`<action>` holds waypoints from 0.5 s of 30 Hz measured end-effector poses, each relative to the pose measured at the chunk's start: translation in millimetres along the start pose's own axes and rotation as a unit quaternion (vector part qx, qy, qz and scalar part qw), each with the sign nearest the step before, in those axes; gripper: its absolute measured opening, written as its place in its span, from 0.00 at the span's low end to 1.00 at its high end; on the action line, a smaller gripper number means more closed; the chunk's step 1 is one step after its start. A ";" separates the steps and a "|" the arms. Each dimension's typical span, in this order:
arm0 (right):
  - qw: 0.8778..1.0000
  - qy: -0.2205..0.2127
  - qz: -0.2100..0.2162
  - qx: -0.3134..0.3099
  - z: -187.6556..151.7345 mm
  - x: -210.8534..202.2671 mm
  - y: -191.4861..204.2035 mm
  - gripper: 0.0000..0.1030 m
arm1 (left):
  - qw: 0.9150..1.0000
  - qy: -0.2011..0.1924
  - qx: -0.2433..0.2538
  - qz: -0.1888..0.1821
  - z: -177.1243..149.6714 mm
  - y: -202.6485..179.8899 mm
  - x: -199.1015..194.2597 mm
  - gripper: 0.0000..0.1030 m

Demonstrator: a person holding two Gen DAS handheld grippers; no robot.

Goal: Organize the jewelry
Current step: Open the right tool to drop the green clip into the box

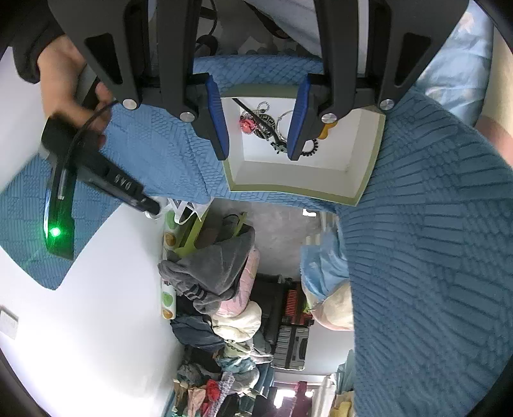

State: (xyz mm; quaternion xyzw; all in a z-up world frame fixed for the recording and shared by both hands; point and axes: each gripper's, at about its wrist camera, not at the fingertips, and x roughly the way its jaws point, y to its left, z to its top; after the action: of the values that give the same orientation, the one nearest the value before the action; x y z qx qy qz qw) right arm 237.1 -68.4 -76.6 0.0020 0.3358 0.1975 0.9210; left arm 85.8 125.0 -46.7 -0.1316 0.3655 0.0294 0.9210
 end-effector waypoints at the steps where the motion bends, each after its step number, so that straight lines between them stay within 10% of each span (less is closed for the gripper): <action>1: 1.000 0.002 0.009 -0.004 -3.1 0.8 7.6 0.21 | 1.000 -0.001 -0.002 0.001 -1.2 1.6 -0.7 0.37; 15: 0.991 0.084 0.079 -0.062 -84.9 46.8 80.3 0.21 | 1.000 0.011 -0.024 0.016 -26.0 27.4 -15.5 0.37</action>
State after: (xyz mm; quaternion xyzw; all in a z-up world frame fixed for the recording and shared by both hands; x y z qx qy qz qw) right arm 188.0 11.9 -160.3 -0.0456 0.3980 0.2892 0.8694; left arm 53.1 145.1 -60.4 -0.1482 0.3769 0.0513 0.9129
